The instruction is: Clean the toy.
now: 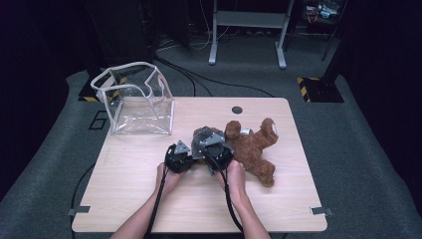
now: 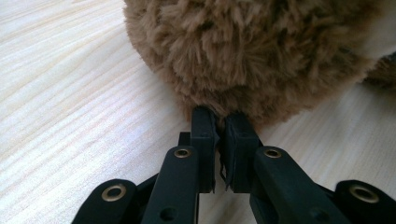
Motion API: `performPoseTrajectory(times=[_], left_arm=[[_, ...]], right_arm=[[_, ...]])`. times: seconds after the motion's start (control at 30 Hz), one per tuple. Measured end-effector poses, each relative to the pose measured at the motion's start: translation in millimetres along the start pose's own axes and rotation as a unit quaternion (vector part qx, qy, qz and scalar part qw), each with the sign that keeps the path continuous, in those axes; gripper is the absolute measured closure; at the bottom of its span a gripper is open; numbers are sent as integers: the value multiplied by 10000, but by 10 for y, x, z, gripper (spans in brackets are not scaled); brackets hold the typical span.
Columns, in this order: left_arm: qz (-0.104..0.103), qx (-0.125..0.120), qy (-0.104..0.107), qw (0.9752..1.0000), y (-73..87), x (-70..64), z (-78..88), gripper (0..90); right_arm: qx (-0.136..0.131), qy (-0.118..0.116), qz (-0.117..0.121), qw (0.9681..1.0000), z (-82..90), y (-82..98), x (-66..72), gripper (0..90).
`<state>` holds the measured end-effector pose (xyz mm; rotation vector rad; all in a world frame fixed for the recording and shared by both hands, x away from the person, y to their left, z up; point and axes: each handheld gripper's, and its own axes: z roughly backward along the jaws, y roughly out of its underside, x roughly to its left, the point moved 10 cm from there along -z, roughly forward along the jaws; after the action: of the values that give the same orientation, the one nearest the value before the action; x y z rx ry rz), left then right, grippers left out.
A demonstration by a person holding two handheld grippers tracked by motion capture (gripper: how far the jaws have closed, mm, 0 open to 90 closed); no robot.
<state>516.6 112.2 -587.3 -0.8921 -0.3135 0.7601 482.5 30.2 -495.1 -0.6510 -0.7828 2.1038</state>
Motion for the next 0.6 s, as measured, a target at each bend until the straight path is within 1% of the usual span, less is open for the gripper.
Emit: performPoseTrajectory(times=[0.03, 0.07, 0.1, 0.13, 0.17, 0.2, 0.23, 0.27, 0.37, 0.4, 0.47, 0.5, 0.53, 0.57, 0.6], left_arm=[[2, -13, 23, 10000, -2, 2, 2, 838], [52, -2, 37, 10000, 0, 2, 9, 838], [43, -16, 39, 10000, 0, 11, 9, 838], [53, -8, 40, 10000, 1, 12, 10, 838], [50, -7, 37, 10000, 1, 13, 11, 838], [84, -15, 34, 10000, 0, 7, 8, 837], [61, 30, 38, 10000, 5, 9, 11, 837], [62, 15, 13, 10000, 3, 11, 5, 837], [17, 60, 19, 10000, 9, 15, 8, 835], [43, 37, -3, 10000, 5, 13, 6, 834], [4, 45, -8, 10000, 7, 15, 4, 829], [-2, 47, -10, 10000, 8, 15, 3, 823], [-1, 46, -6, 10000, 7, 15, 3, 811], [-19, 74, -13, 10000, 10, 17, 5, 796], [19, 58, -16, 10000, 7, 10, -2, 772]], right_arm=[[-76, -68, 13, 9999, 17, 11, 7, 737], [-109, -104, -10, 9999, 32, 24, 8, 737], [-200, -117, 25, 9997, 40, 32, 1, 738], [-211, -155, -121, 9996, 41, 58, 27, 738], [-149, -236, -126, 9995, 37, 88, 44, 738], [-126, -288, -224, 9993, 17, 124, 76, 738], [-90, -310, -196, 9993, -5, 160, 86, 738], [-21, -379, -229, 9990, -25, 201, 101, 739], [80, -568, -315, 9979, -91, 298, 122, 740], [147, -636, -355, 9972, -108, 335, 136, 739], [260, -731, -331, 9964, -141, 407, 147, 739], [264, -781, -377, 9959, -140, 428, 148, 739], [220, -819, -390, 9956, -121, 432, 135, 740], [170, -839, -452, 9953, -93, 427, 125, 741], [87, -858, -533, 9948, -46, 410, 98, 743]])
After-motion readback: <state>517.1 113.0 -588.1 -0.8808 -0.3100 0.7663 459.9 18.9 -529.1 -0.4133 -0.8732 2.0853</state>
